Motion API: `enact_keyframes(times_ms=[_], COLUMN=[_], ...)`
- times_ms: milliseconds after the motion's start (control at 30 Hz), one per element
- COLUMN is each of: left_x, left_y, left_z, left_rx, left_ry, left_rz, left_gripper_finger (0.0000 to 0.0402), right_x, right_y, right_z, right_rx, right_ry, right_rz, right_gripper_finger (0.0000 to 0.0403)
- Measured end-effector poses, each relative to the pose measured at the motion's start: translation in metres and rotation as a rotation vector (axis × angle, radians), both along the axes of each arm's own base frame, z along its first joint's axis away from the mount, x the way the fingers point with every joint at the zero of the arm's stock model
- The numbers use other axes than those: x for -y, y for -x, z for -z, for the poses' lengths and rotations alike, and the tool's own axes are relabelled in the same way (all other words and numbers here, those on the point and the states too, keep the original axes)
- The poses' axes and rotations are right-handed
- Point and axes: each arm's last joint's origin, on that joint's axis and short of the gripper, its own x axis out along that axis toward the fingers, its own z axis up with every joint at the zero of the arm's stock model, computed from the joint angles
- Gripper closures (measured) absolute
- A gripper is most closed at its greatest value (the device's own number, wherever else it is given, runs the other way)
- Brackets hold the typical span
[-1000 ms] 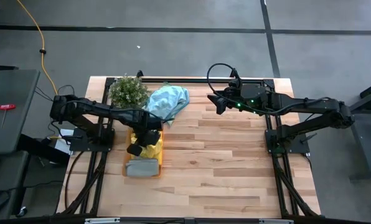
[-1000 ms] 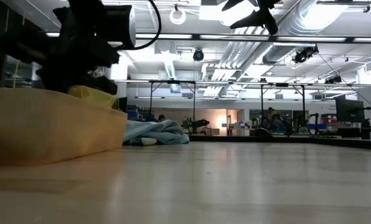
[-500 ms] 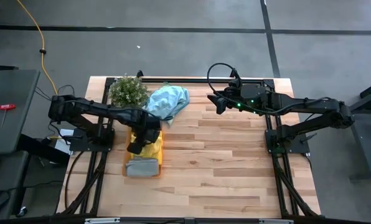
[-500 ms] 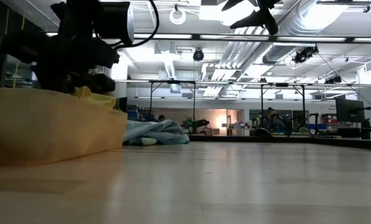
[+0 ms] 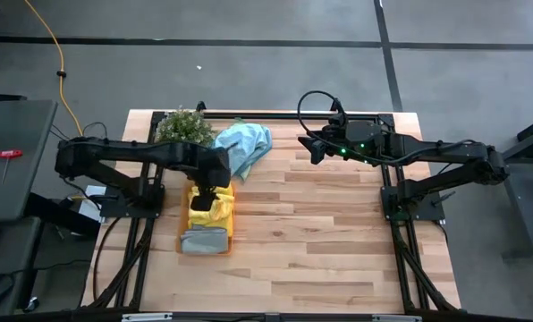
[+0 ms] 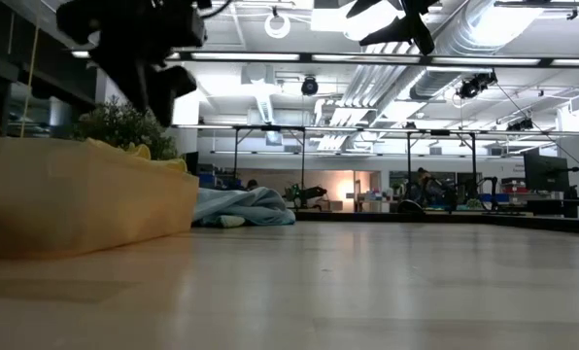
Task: Fold microfiber towels
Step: Fold the blue microfiber towel
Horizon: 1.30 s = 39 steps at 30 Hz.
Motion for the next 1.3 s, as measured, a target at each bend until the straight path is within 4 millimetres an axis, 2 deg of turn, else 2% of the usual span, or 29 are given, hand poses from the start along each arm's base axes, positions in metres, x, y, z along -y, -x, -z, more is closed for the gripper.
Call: enact_keyframes(times_ms=[267, 400, 500, 633, 833, 1100, 1300], left_x=[0.007, 0.008, 0.005, -0.004, -0.031, -0.074, -0.102], left_y=[0.020, 0.031, 0.031, 0.019, -0.022, -0.083, -0.106], left_z=[-0.013, -0.014, -0.011, -0.014, -0.011, 0.023, 0.053], left_rx=[0.488, 0.712, 0.738, 0.684, 0.458, 0.133, -0.108], left_ry=[0.120, 0.035, -0.045, -0.072, -0.096, -0.203, -0.321], left_rz=[-0.282, -0.482, -0.604, -0.664, -0.755, -0.808, -0.828], left_gripper_finger=[0.0194, 0.0201, 0.0202, 0.0202, 0.0202, 0.0202, 0.0202], right_x=[0.000, 0.000, 0.001, 0.002, 0.004, 0.003, 0.002], right_y=[0.002, -0.003, -0.010, -0.020, -0.025, -0.014, -0.007], right_z=[0.004, 0.011, 0.018, 0.028, 0.035, 0.023, 0.017], right_rx=[-0.048, -0.084, -0.114, -0.152, -0.191, -0.150, -0.129], right_ry=[-0.005, -0.009, -0.013, -0.024, -0.012, -0.003, -0.006], right_rz=[0.000, 0.000, 0.000, -0.015, -0.025, -0.025, -0.020], right_gripper_finger=[0.0176, 0.0176, 0.0176, 0.0176, 0.0176, 0.0176, 0.0176])
